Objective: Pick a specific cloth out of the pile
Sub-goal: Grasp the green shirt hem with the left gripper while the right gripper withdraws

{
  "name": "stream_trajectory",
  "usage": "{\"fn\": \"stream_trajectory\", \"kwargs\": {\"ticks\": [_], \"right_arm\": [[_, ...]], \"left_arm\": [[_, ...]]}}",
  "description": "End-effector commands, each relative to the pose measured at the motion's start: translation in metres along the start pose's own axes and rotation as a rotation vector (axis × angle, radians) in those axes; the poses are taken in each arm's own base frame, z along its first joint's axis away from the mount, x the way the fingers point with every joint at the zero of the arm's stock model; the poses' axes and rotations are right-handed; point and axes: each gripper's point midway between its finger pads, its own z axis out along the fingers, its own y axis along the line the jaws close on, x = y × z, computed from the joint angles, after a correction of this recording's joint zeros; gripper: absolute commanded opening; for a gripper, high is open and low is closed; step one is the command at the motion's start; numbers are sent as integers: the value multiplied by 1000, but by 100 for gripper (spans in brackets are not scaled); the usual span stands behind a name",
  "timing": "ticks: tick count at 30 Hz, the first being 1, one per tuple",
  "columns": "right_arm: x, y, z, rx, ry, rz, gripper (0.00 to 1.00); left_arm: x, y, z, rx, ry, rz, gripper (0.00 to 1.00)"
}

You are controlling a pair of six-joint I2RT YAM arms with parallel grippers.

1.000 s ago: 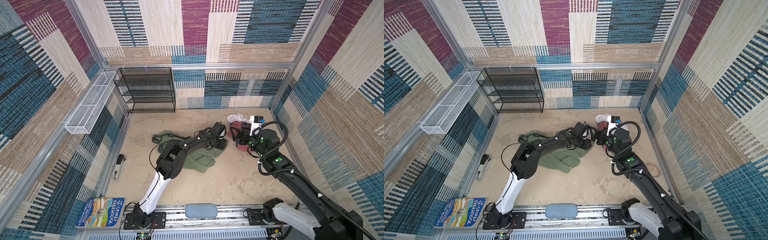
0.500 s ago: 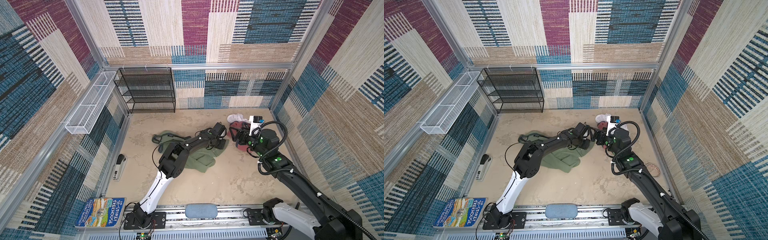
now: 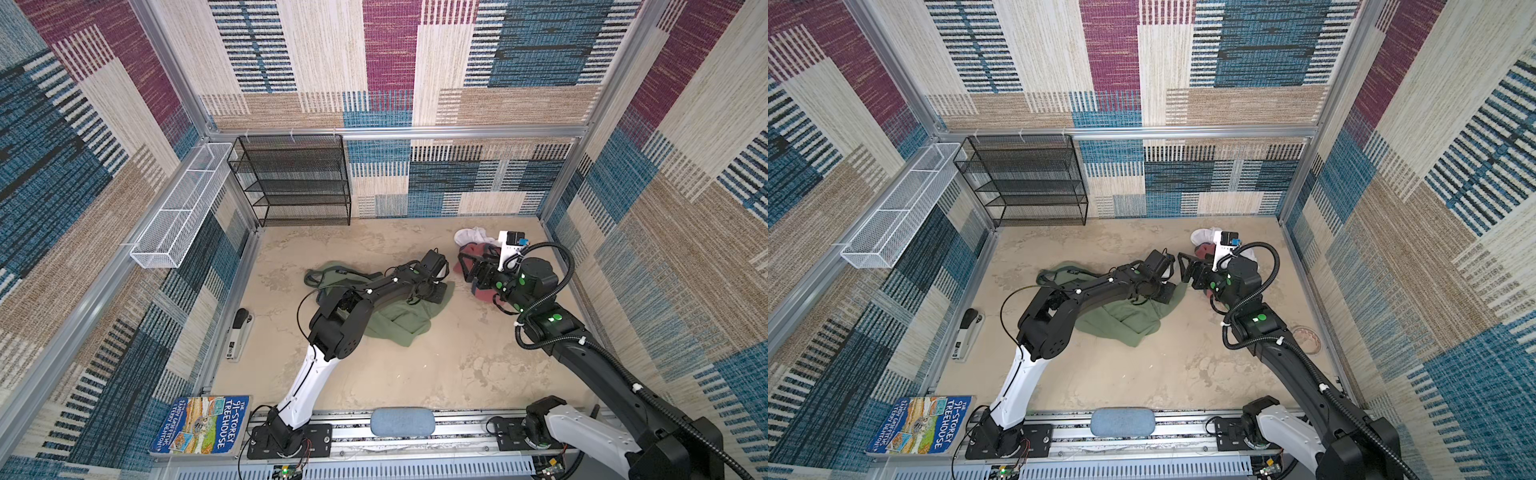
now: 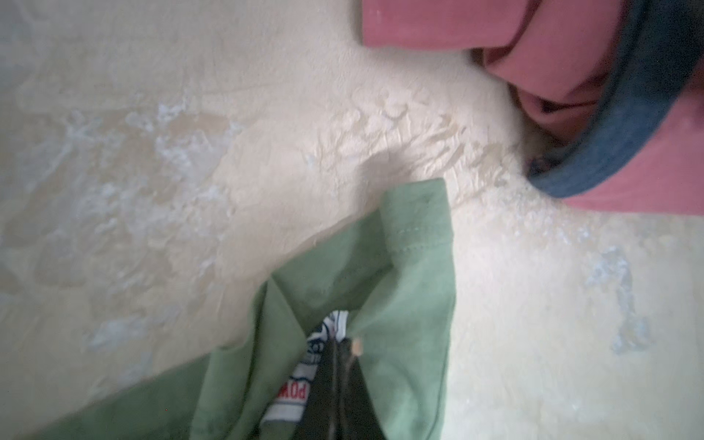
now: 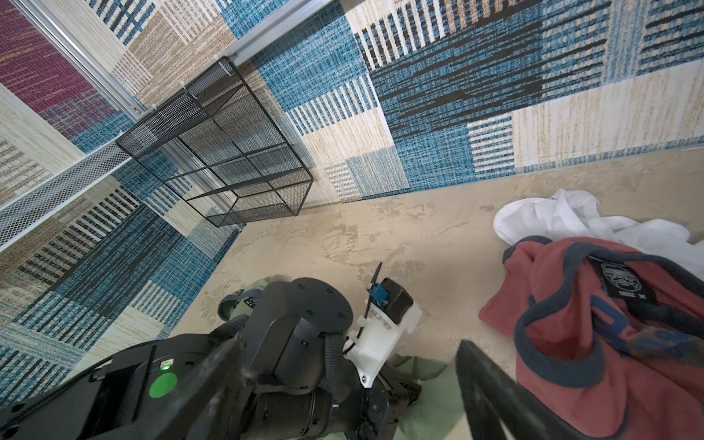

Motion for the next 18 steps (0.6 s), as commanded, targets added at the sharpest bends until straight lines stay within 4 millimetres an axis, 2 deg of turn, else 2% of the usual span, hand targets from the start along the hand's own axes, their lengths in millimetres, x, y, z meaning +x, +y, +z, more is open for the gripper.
{"fn": "stream_trajectory", "kwargs": {"ticks": [1, 8, 18], "right_arm": [[-8, 3, 0, -17, -33, 8, 90], [-8, 4, -1, -19, -35, 11, 91], [-9, 6, 1, -28, -33, 17, 91]], "left_arm": [[-15, 2, -22, -11, -68, 4, 0], [-36, 10, -60, -10, -174, -25, 0], [-44, 25, -93, -12, -237, -74, 0]]}}
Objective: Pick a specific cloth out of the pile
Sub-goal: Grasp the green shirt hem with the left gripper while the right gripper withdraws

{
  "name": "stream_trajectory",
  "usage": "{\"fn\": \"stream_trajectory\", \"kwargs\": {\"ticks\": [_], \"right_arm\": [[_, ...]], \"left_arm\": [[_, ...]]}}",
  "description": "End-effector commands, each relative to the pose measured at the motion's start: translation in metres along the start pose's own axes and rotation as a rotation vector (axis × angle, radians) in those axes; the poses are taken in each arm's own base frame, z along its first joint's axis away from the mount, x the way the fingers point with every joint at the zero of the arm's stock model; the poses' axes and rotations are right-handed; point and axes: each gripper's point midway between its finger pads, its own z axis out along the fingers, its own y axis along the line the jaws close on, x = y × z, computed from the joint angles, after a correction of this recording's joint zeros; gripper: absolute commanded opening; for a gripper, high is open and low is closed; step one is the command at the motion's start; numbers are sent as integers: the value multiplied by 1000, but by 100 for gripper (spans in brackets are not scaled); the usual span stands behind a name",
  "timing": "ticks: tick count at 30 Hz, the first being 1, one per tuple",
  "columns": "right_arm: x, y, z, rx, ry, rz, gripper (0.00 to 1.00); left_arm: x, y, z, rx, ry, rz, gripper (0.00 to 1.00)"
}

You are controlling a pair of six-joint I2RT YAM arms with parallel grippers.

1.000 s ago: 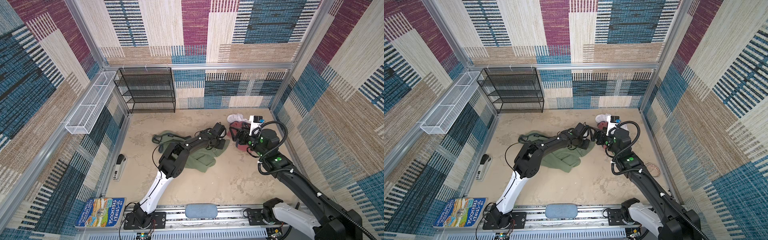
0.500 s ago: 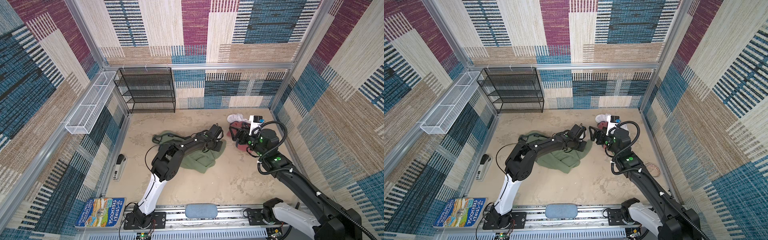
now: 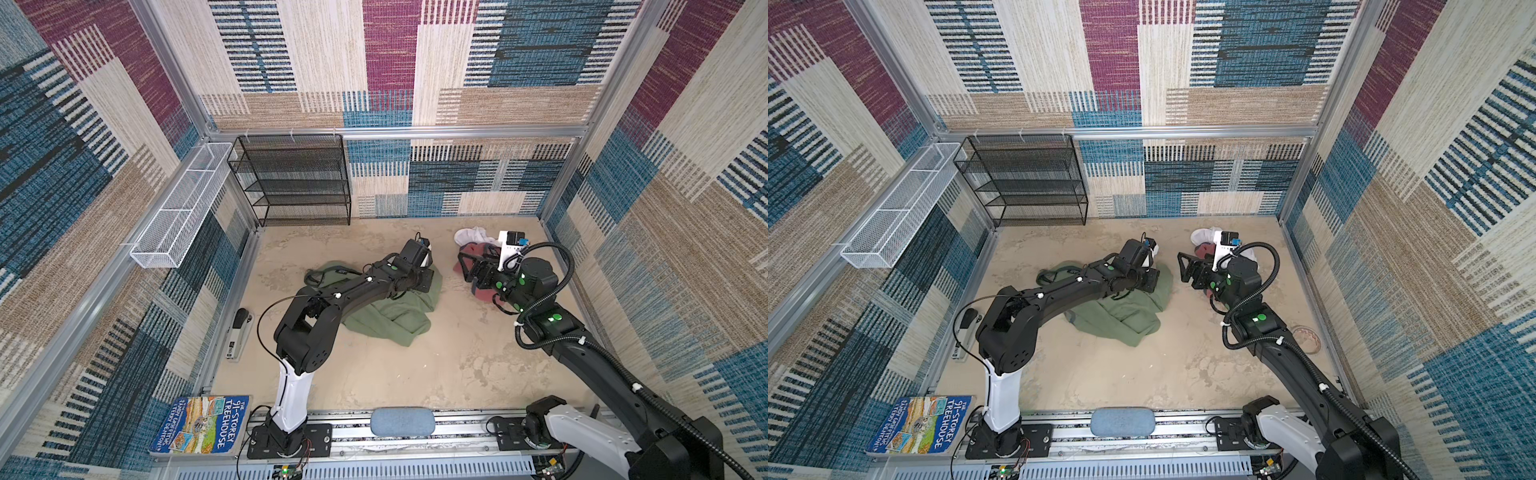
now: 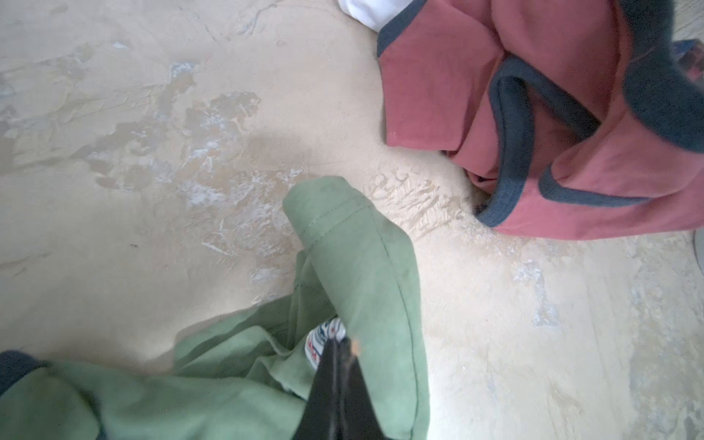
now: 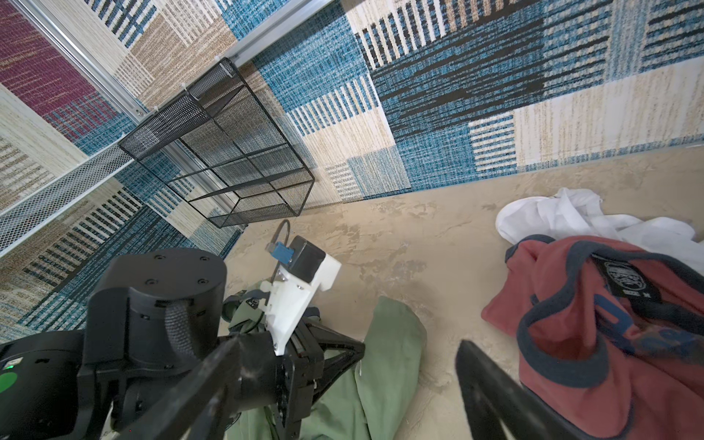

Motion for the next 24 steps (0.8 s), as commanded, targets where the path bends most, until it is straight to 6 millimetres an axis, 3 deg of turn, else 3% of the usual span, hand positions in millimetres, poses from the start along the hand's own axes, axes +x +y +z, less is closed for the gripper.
{"fn": "stream_trajectory", "kwargs": {"ticks": [1, 5, 11, 24], "right_arm": [[-10, 7, 1, -29, -32, 10, 91], [-9, 6, 1, -29, -31, 15, 91], [-10, 9, 4, -45, -29, 19, 91], [-10, 16, 18, -84, -8, 25, 91]], "left_arm": [[-16, 3, -13, 9, -63, -28, 0], [-24, 16, -30, -11, -101, -49, 0], [-36, 55, -63, -73, -157, -94, 0], [-34, 169, -154, -266, -266, -270, 0]]}}
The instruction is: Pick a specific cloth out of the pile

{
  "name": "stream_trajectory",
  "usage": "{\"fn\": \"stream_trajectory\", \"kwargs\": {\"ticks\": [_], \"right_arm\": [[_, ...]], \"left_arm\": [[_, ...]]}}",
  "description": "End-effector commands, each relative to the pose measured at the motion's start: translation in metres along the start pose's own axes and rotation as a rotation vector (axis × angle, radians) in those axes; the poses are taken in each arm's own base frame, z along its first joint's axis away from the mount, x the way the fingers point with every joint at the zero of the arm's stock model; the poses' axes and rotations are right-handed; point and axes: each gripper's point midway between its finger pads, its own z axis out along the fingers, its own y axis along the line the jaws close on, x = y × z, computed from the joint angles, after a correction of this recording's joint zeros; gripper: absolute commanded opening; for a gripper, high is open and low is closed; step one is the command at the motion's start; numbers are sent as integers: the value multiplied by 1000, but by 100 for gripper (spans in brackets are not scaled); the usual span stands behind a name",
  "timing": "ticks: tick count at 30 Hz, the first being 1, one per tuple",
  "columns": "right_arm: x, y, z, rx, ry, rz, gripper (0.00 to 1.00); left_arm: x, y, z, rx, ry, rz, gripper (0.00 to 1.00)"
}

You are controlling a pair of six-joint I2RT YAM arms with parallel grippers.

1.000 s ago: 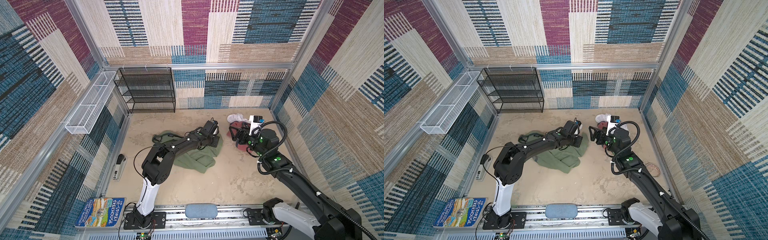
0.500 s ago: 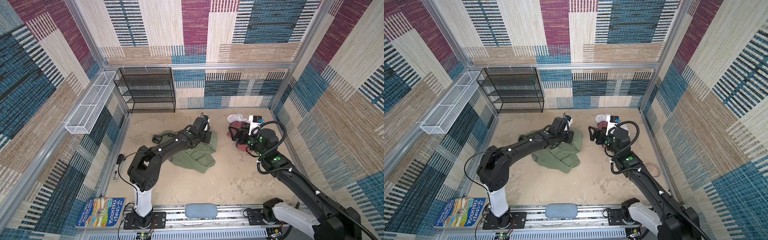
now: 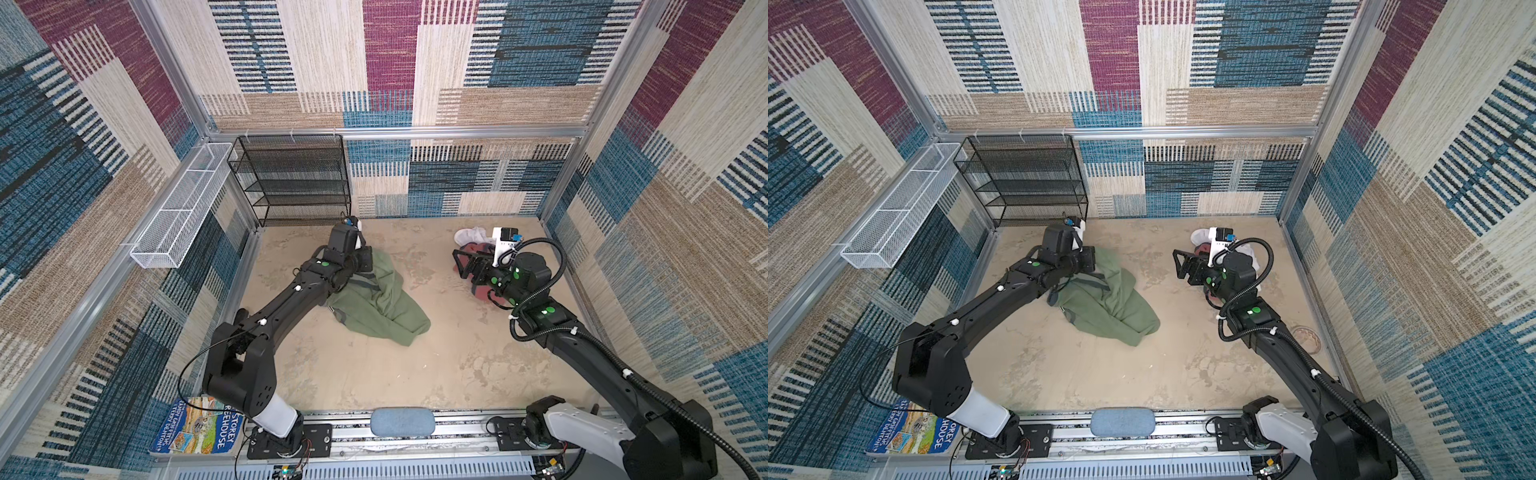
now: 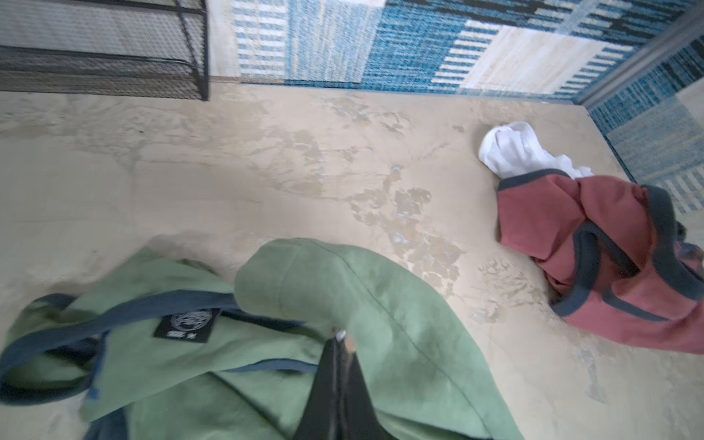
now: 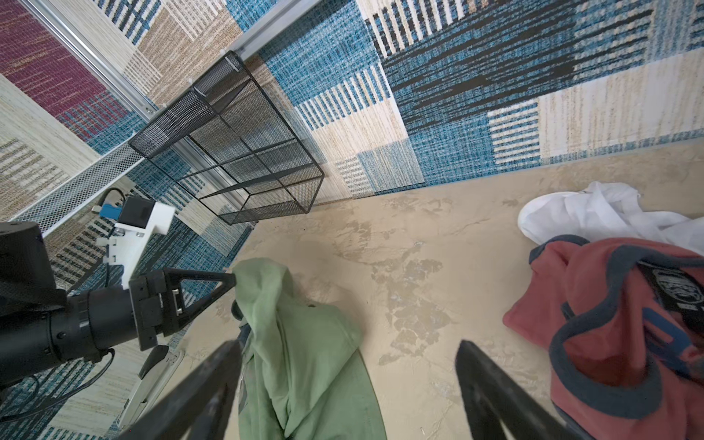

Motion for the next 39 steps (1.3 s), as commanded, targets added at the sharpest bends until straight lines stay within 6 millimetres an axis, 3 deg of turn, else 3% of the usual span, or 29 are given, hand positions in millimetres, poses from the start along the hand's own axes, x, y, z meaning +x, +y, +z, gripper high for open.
{"fn": "stream_trajectory", "kwargs": {"ticks": [1, 7, 12, 20, 22, 25, 30, 34, 39], "right_arm": [[-11, 9, 1, -38, -34, 0, 91], [-11, 10, 4, -47, -24, 1, 91], [-11, 12, 6, -54, -18, 4, 91], [-11, 13, 9, -60, -8, 3, 91], [-12, 13, 8, -55, -11, 1, 91], [-13, 13, 9, -55, -9, 3, 91], [-10, 11, 12, -52, -6, -2, 91], [-8, 12, 14, -62, 4, -1, 91], [-11, 11, 10, -49, -11, -5, 91]], "left_arm": [[-7, 26, -10, -63, -23, -39, 0], [-6, 84, -19, -178, -22, -110, 0], [7, 134, -21, -269, -5, -188, 0], [37, 182, -13, -349, 56, -287, 0], [37, 184, -17, -360, 59, -300, 21], [28, 177, -26, -335, 30, -306, 38], [11, 153, -42, -279, -14, -274, 47], [9, 84, -35, -141, 4, -94, 47], [39, -23, -3, 83, 109, 58, 54]]}}
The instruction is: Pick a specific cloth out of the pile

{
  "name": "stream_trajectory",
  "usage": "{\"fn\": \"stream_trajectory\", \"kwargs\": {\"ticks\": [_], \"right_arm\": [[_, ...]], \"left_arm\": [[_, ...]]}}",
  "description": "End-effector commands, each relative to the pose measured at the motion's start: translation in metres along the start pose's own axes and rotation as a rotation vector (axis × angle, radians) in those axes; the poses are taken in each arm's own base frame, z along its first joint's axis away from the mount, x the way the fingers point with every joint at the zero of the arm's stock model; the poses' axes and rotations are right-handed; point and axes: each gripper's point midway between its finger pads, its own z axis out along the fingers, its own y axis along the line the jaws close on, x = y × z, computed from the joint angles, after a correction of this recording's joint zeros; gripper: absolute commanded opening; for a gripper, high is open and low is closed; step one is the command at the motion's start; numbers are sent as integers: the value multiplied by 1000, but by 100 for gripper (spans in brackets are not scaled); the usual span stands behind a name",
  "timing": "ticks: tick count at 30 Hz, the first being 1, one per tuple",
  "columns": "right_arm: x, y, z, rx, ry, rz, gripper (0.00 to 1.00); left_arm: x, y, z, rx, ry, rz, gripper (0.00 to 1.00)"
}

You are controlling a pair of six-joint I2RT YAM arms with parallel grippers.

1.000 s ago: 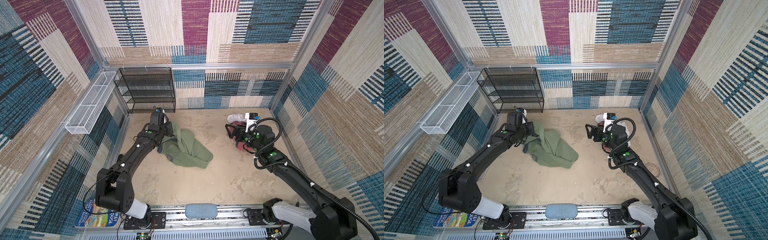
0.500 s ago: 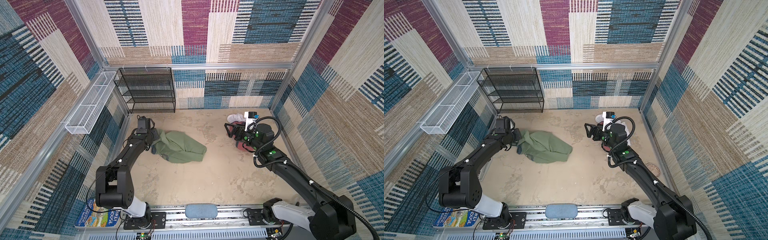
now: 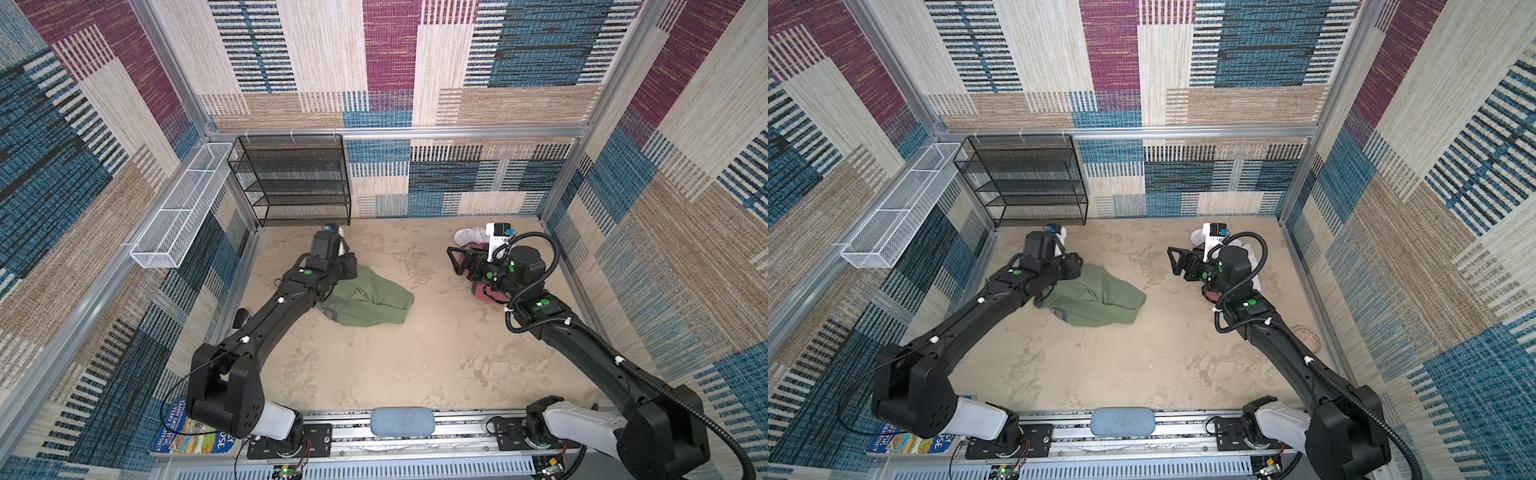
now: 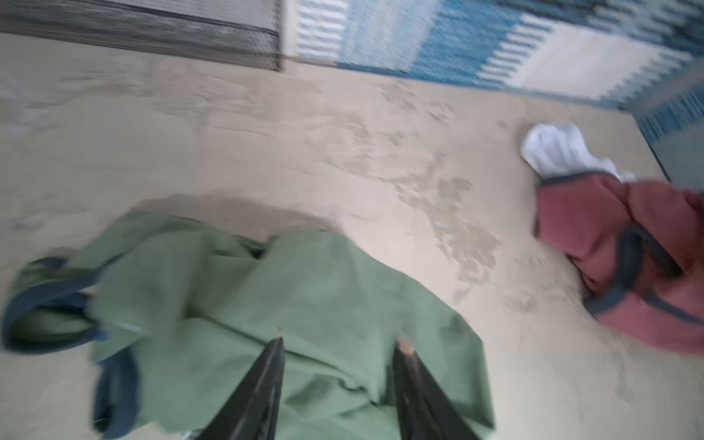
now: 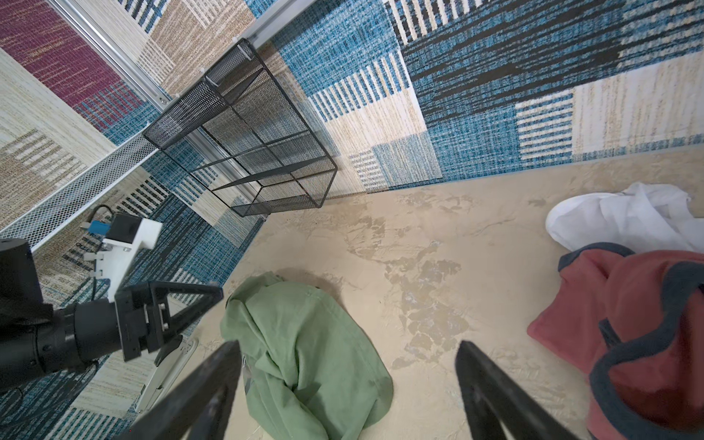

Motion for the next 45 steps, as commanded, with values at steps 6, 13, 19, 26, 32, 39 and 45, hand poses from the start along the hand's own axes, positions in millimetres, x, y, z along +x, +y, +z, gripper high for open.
{"fn": "stream_trajectory", "kwargs": {"ticks": [6, 13, 19, 26, 32, 39, 45], "right_arm": [[-20, 8, -8, -1, -53, -45, 91], [-9, 5, -9, -7, -33, -26, 91], [-8, 6, -7, -19, -34, -30, 92], [-7, 8, -1, -35, -21, -17, 92], [-8, 5, 1, -17, -24, -26, 92], [-11, 3, 1, -3, -32, -18, 93], [-13, 7, 2, -16, -25, -18, 93]], "left_arm": [[55, -105, 64, 202, 183, 95, 58], [101, -133, 92, 216, 298, 181, 57], [125, -120, 104, 157, 357, 226, 54], [146, -113, 118, 99, 399, 263, 47], [154, -103, 123, 53, 409, 267, 39], [154, -102, 130, 46, 400, 277, 1], [118, -115, 108, 88, 323, 260, 0]]}}
